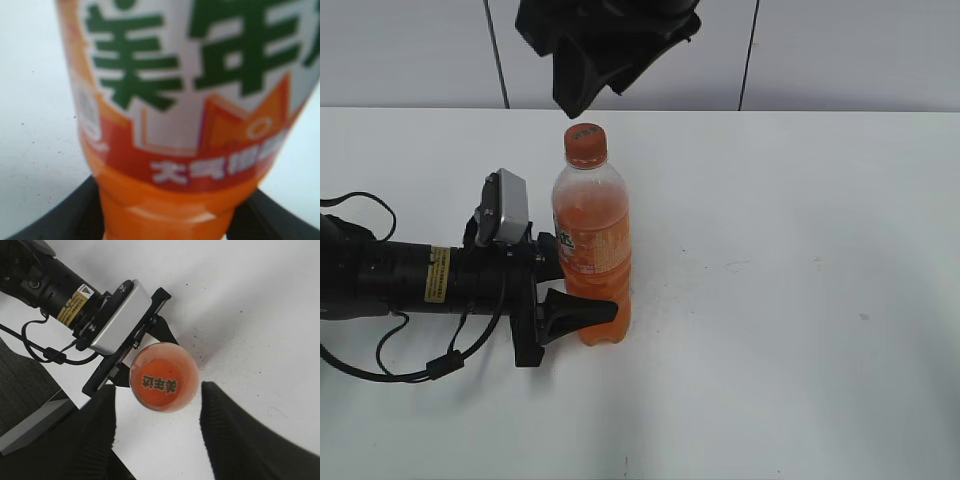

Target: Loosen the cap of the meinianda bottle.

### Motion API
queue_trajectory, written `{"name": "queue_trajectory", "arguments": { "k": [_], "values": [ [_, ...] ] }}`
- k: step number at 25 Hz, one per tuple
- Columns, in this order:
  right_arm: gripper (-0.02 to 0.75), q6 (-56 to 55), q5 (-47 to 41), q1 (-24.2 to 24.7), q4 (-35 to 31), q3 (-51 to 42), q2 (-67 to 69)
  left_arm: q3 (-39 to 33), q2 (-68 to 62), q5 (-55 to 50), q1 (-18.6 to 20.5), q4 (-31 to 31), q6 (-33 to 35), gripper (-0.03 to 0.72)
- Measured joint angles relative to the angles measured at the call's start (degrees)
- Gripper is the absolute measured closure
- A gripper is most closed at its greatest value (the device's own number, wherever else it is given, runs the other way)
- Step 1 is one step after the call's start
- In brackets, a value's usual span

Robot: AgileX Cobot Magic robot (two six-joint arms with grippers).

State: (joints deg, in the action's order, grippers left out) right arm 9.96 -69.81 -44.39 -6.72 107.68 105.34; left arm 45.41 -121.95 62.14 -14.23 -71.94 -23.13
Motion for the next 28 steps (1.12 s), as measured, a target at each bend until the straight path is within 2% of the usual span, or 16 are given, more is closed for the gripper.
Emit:
{"name": "queue_trajectory", "arguments": {
  "k": [2, 5, 13, 20, 28],
  "values": [
    [0.300, -1.78, 0.00, 0.00, -0.04, 0.00, 0.00, 0.00, 0.00, 0.00, 0.00, 0.00, 0.00, 0.287],
    [0.266, -2.99, 0.00, 0.00, -0.16, 0.00, 0.32, 0.00, 0.00, 0.00, 0.00, 0.00, 0.05, 0.287],
    [0.270, -3.40, -0.02, 0.00, -0.40, 0.10, 3.81, 0.00, 0.00, 0.00, 0.00, 0.00, 0.05, 0.287],
    [0.328, -3.40, -0.02, 0.00, -0.40, 0.10, 3.87, 0.00, 0.00, 0.00, 0.00, 0.00, 0.05, 0.287],
    [0.332, -3.47, -0.02, 0.00, -0.40, 0.10, 3.87, 0.00, 0.00, 0.00, 0.00, -0.03, 0.05, 0.287]
  ]
}}
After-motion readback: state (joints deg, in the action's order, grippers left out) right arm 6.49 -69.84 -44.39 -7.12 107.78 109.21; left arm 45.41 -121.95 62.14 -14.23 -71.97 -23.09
